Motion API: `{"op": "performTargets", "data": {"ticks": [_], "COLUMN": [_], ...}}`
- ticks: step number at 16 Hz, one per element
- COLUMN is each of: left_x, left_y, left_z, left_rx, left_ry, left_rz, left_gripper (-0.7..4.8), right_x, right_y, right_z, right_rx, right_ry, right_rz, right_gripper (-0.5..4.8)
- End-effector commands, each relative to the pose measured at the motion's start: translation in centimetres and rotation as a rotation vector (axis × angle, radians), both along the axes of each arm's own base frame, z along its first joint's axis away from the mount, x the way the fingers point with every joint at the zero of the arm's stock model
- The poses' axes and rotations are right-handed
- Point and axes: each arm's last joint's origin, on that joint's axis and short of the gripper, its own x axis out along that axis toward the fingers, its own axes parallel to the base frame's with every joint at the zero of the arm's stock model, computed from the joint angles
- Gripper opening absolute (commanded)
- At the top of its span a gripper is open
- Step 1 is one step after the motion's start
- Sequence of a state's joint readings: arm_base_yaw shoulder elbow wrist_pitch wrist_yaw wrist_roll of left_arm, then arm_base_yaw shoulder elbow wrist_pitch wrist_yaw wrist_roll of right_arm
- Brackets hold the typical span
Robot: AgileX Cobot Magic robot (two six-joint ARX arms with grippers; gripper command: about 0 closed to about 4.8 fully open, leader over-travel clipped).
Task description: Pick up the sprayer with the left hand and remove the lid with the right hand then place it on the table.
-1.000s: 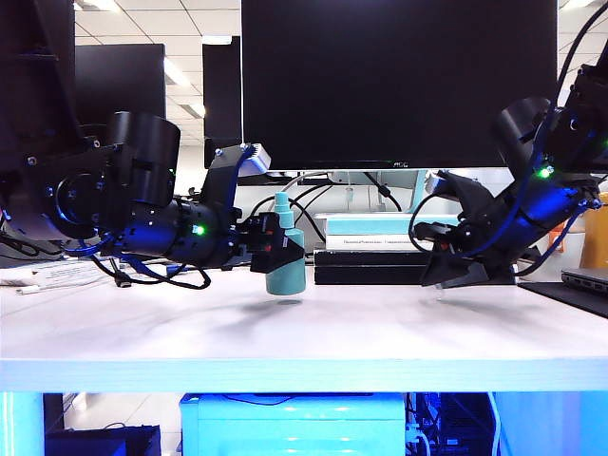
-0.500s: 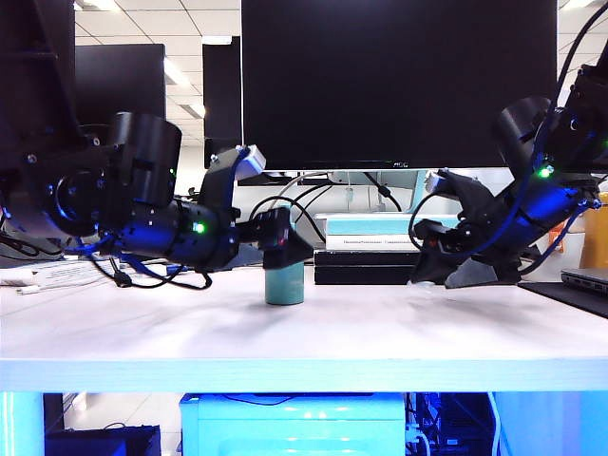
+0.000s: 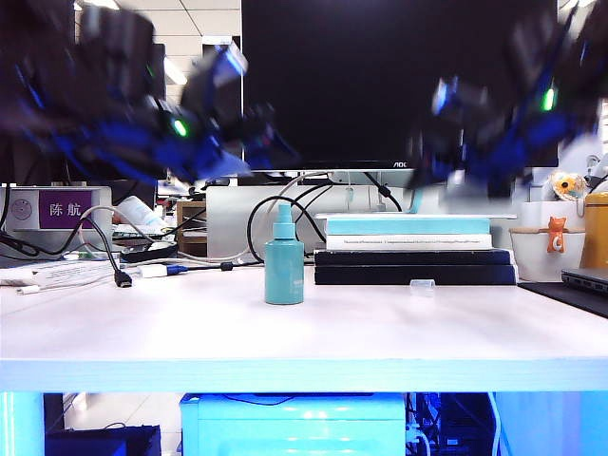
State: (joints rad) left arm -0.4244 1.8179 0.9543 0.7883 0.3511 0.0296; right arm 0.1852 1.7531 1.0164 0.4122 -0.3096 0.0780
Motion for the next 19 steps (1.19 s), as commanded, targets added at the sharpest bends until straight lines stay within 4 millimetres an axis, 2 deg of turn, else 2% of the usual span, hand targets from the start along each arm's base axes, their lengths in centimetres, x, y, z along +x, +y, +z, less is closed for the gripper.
{"op": "performTargets", "data": {"ticks": [1,2,4,5,6,7,8,10,11,12,13,14,15,16,17,19], "left_x": [-1.5,-2.5,-4.4,-5.9,-8.0,-10.0,-11.1,-14.9,-16.6,-18.8,-21.1,-23.7,-25.1,-26.3,-26.7,-26.9], "left_y": [1.1,1.7,2.7,3.4,4.3,5.2,5.8,7.9,8.6,9.5,10.6,12.0,12.8,13.3,13.6,13.8], "left_z": [3.7,5.6,8.2,9.9,12.0,14.0,14.9,17.5,18.1,18.3,17.9,16.3,14.9,12.8,11.3,7.6], "left_rx": [0.039,0.041,0.082,0.12,0.159,0.161,0.154,0.137,0.137,0.14,0.129,0.098,0.06,0.048,0.046,0.0], "left_ry": [-0.027,-0.029,-0.043,-0.071,-0.13,-0.172,-0.195,-0.258,-0.301,-0.364,-0.424,-0.446,-0.445,-0.454,-0.448,-0.38], "left_rz": [0.012,0.044,0.1,0.111,0.101,0.117,0.134,0.212,0.217,0.225,0.258,0.367,0.417,0.43,0.456,0.515], "left_gripper": [4.79,4.79,4.79,4.79,4.79,3.92,3.59,2.93,2.46,1.72,1.22,1.11,1.08,0.72,0.47,0.47], "right_x": [-2.2,-3.6,-6.1,-7.9,-10.4,-12.8,-14.1,-18.3,-19.7,-21.9,-23.7,-26.1,-27.6,-28.8,-29.2,-29.1], "right_y": [-0.4,-0.7,-1.2,-1.6,-2.3,-2.9,-3.2,-4.0,-4.3,-4.8,-5.2,-5.7,-6.0,-6.2,-6.3,-6.2], "right_z": [5.4,7.6,10.4,12.1,14.3,16.2,17.0,18.3,18.1,17.4,16.2,14.2,12.8,10.9,9.6,4.7], "right_rx": [0.039,0.045,0.047,0.05,0.051,0.067,0.08,0.097,0.083,0.06,0.064,0.087,0.113,0.152,0.169,0.205], "right_ry": [-0.104,-0.136,-0.157,-0.184,-0.262,-0.357,-0.402,-0.513,-0.536,-0.558,-0.575,-0.603,-0.619,-0.626,-0.621,-0.563], "right_rz": [-0.01,-0.015,-0.029,-0.044,-0.123,-0.186,-0.195,-0.217,-0.22,-0.248,-0.268,-0.286,-0.3,-0.3,-0.3,-0.287], "right_gripper": [3.06,3.06,3.06,2.85,1.87,1.68,1.68,1.64,1.26,0.37,-0.05,-0.05,-0.05,-0.05,-0.05,-0.05]}}
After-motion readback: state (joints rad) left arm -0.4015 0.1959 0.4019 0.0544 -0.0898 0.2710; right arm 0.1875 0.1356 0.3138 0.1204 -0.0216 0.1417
